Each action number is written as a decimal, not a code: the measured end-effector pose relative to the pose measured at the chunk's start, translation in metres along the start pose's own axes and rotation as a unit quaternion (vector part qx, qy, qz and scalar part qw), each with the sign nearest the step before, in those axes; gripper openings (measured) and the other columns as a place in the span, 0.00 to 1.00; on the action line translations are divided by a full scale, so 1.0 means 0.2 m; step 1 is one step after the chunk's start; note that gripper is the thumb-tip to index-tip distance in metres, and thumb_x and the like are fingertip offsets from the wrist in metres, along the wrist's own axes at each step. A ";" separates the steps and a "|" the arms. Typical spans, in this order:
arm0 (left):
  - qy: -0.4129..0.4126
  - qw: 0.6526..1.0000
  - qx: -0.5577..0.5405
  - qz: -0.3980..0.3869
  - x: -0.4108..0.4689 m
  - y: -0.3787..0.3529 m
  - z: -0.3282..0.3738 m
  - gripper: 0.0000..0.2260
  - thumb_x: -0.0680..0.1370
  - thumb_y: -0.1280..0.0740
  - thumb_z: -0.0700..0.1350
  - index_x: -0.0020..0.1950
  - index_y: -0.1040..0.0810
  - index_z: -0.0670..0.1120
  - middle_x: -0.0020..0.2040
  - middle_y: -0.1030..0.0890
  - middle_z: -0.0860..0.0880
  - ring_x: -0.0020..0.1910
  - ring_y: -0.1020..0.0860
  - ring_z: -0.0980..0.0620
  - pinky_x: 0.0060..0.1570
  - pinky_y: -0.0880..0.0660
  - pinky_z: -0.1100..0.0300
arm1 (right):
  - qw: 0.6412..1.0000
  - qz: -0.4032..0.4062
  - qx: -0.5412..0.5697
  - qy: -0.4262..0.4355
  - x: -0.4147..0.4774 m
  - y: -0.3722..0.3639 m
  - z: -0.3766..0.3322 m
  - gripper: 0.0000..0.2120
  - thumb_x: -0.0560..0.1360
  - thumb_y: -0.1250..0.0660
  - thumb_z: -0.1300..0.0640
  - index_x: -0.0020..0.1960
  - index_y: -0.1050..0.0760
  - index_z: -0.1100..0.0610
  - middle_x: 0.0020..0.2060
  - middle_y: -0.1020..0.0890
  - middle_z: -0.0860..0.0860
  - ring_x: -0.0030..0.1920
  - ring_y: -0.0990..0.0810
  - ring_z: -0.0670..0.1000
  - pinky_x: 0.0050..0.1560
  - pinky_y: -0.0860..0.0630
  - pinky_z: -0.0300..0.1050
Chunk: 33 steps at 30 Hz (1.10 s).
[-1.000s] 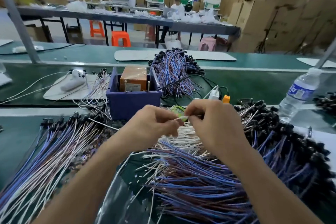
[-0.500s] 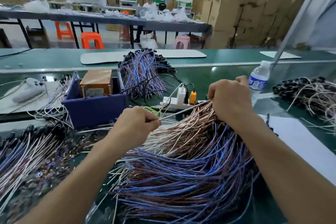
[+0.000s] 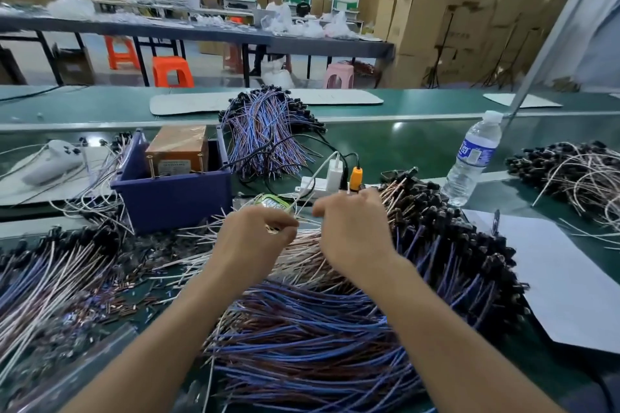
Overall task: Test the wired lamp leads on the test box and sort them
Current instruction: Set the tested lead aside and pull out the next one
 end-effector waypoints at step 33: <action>0.390 0.876 0.232 0.162 -0.48 1.28 -1.35 0.04 0.74 0.25 0.52 0.49 0.14 0.57 0.48 0.14 0.52 0.41 0.25 0.51 0.42 0.27 0.61 | 0.898 -0.306 0.310 0.064 0.04 -0.74 -1.59 0.21 0.78 0.37 0.62 0.65 0.21 0.44 0.51 0.14 0.53 0.46 0.16 0.57 0.51 0.17 0.52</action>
Point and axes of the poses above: each hand's wrist, its own x-axis towards the middle knuckle, its own y-axis out of the back of the hand, z = x × y, the point moved 9 cm from there along x, towards the middle knuckle
